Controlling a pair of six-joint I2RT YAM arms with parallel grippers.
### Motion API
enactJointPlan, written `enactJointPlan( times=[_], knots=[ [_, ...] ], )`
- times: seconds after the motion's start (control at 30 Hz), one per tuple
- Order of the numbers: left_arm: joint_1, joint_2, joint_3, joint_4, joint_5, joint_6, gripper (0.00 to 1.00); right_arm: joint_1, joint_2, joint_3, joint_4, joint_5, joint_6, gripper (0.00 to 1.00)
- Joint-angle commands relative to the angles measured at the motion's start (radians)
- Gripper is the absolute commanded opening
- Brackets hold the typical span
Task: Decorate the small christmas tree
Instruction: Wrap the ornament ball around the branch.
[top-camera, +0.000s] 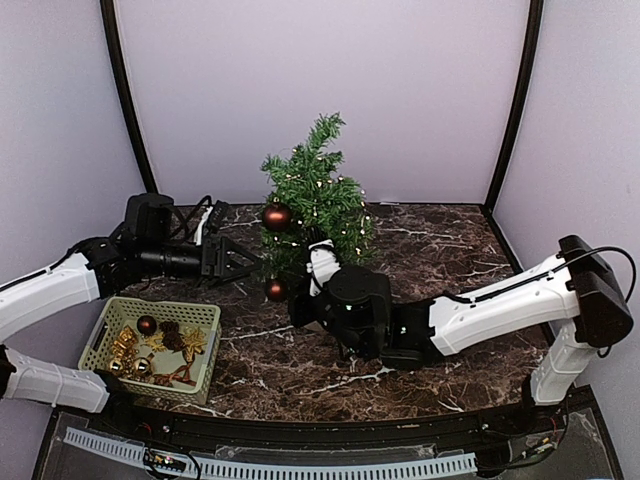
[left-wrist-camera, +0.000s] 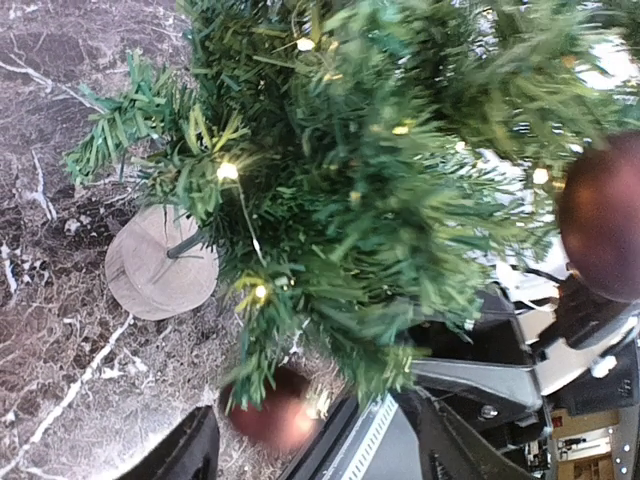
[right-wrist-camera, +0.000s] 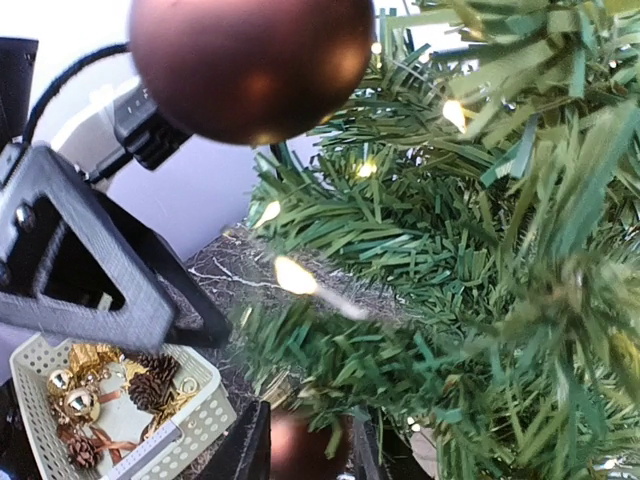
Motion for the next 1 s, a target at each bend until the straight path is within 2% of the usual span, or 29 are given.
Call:
enactJointPlan(
  times=[0.0,0.37,0.6,0.77,0.97],
  knots=[
    [0.006,-0.074,0.014,-0.046,-0.025,0.015,0.74,0.022,-0.06,-0.039,0.094,-0.018,-0.026,0.31],
    [0.008,-0.148,0.005,-0.137,-0.123,0.0,0.78,0.072,-0.226,-0.178,0.142,-0.041,-0.037,0.43],
    [0.015,-0.227,-0.127,-0.089,-0.217,-0.085,0.75,0.065,-0.429,-0.308,0.069,0.034,0.064,0.58],
    [0.016,-0.256,-0.255,0.061,-0.194,-0.177,0.68,-0.072,-0.541,-0.37,-0.079,-0.011,0.234,0.58],
    [0.008,-0.203,-0.339,0.25,-0.21,-0.219,0.59,-0.35,-0.594,-0.487,-0.108,-0.243,0.435,0.58]
  ],
)
